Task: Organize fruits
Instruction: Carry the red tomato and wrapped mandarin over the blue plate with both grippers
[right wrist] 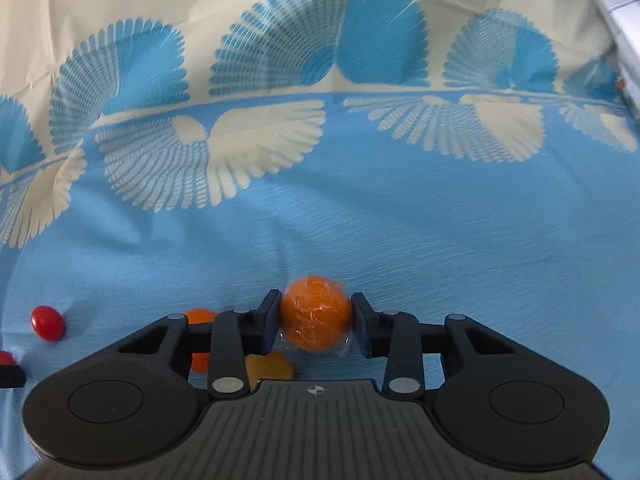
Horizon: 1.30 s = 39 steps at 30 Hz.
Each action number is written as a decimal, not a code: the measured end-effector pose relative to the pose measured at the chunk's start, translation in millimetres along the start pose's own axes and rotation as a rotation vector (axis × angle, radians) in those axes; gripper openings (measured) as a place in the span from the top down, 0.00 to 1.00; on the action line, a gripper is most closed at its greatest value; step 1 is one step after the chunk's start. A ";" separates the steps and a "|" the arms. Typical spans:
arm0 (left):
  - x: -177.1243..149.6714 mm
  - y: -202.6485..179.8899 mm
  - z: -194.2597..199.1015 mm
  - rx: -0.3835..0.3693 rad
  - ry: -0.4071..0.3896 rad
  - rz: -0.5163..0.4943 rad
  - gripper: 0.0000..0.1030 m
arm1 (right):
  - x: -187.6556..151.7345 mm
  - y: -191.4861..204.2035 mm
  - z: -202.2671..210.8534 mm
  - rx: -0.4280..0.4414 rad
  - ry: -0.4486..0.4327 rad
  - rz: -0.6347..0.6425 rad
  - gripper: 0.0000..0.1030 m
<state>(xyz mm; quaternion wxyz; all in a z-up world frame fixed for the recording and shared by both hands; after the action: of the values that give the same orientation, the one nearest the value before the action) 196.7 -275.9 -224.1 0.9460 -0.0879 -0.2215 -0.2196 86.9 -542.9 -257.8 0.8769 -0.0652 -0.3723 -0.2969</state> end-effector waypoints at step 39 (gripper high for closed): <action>-258.4 183.7 375.1 0.081 -0.266 0.183 0.65 | -193.0 264.6 459.1 0.524 -0.141 0.305 0.62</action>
<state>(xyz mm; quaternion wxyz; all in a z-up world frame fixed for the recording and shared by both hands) -70.7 83.5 -22.5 0.9271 -0.0979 -0.3446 -0.1100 -150.0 -82.1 -35.2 0.8704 0.0874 -0.4819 -0.0505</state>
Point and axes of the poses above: each gripper's, at about its wrist camera, not at the fingertips, and z roughly against the way its jaws point, y to its left, x to its top, the point moved 10 cm from there along -z, roughly the way its jaws point
